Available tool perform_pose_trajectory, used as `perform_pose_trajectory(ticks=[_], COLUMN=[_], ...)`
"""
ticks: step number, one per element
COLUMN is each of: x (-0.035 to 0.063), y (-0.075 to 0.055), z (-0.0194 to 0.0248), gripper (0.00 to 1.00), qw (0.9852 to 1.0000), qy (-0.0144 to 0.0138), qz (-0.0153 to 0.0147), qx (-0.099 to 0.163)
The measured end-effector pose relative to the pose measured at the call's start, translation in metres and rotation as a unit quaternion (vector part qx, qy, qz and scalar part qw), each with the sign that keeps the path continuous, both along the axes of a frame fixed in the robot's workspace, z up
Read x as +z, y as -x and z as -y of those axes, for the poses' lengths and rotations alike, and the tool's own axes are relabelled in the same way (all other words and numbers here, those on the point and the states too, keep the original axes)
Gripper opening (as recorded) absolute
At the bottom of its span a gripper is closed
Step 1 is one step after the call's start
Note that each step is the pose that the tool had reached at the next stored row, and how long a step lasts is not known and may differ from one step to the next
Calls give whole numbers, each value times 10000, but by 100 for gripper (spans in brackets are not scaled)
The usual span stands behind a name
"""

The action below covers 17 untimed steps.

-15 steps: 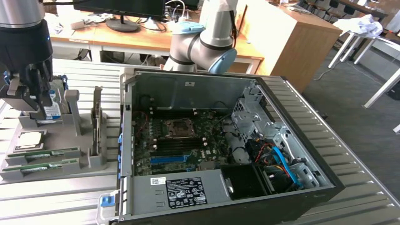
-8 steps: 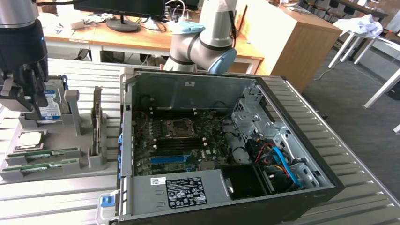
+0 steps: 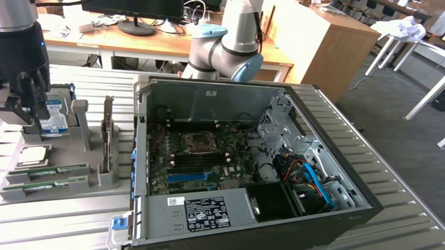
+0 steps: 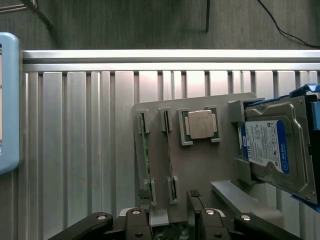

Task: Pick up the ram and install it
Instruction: 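Pick up the ram and move it above insertion slot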

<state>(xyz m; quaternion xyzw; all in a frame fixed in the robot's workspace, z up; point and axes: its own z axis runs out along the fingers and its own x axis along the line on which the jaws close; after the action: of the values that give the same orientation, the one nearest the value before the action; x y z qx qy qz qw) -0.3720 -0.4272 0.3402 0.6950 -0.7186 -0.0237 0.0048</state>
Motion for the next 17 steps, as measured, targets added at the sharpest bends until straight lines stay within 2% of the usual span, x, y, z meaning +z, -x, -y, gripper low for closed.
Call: perform_pose_trajectory(ticks=[9, 17], x=[-23, -39], y=[9, 12], z=[2, 25], gripper=[41, 41], qw=[10000, 9998], qy=[-1, -1], qz=[1, 1], qx=[1, 207])
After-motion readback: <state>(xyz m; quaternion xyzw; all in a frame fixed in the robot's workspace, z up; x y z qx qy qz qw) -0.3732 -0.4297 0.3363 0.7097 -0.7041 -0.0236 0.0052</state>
